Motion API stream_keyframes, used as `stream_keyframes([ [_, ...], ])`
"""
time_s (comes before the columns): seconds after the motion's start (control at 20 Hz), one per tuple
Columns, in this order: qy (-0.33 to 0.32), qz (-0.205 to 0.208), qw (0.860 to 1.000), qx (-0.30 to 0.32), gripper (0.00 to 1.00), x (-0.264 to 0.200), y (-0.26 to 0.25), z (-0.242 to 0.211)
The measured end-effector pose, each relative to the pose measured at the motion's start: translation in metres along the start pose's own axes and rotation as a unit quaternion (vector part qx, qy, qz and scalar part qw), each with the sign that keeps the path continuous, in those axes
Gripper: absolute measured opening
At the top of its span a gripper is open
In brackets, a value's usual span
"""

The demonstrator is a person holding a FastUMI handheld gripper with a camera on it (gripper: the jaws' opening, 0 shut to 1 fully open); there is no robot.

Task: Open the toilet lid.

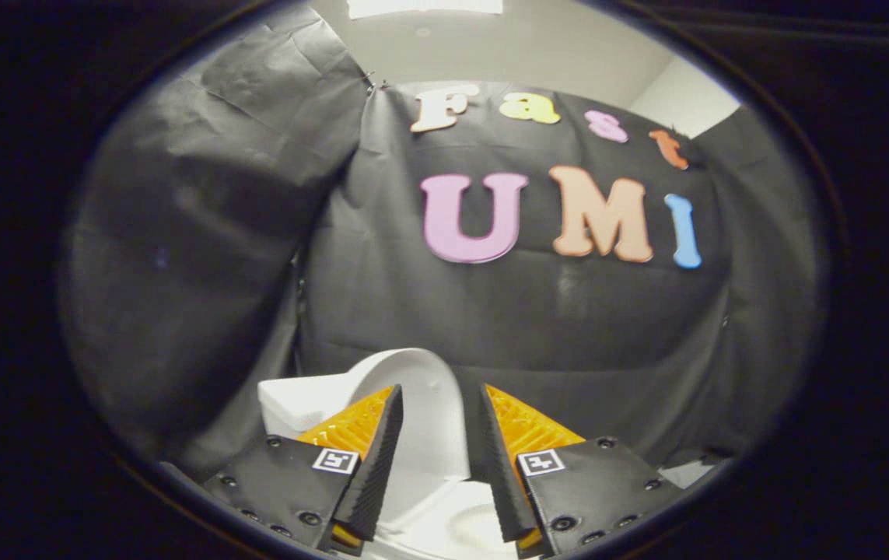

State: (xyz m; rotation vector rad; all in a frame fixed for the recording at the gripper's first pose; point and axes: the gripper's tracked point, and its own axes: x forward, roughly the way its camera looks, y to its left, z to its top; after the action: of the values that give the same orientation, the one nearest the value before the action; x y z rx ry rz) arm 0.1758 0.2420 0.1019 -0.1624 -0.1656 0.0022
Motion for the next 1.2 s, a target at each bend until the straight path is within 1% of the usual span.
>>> stream_keyframes([
  [0.1,-0.001,-0.014,1.0,-0.022,0.6,-0.008,-0.047,0.002],
  [0.2,0.006,-0.025,0.999,-0.021,0.6,-0.016,-0.092,-0.003],
  [0.3,0.013,-0.014,1.0,-0.004,0.6,-0.023,-0.121,-0.012],
  [0.35,0.022,-0.016,1.0,0.007,0.6,-0.027,-0.137,-0.021],
  [0.45,0.052,-0.017,0.998,0.027,0.6,-0.039,-0.169,-0.047],
  [0.6,0.082,0.023,0.995,0.053,0.6,-0.06,-0.185,-0.079],
  [0.65,0.091,0.027,0.994,0.054,0.6,-0.068,-0.192,-0.091],
  [0.85,0.137,0.017,0.989,0.058,0.6,-0.098,-0.217,-0.133],
  [1.05,0.15,0.007,0.987,0.055,0.6,-0.108,-0.228,-0.143],
  [1.2,0.148,0.003,0.988,0.046,0.61,-0.118,-0.229,-0.142],
])
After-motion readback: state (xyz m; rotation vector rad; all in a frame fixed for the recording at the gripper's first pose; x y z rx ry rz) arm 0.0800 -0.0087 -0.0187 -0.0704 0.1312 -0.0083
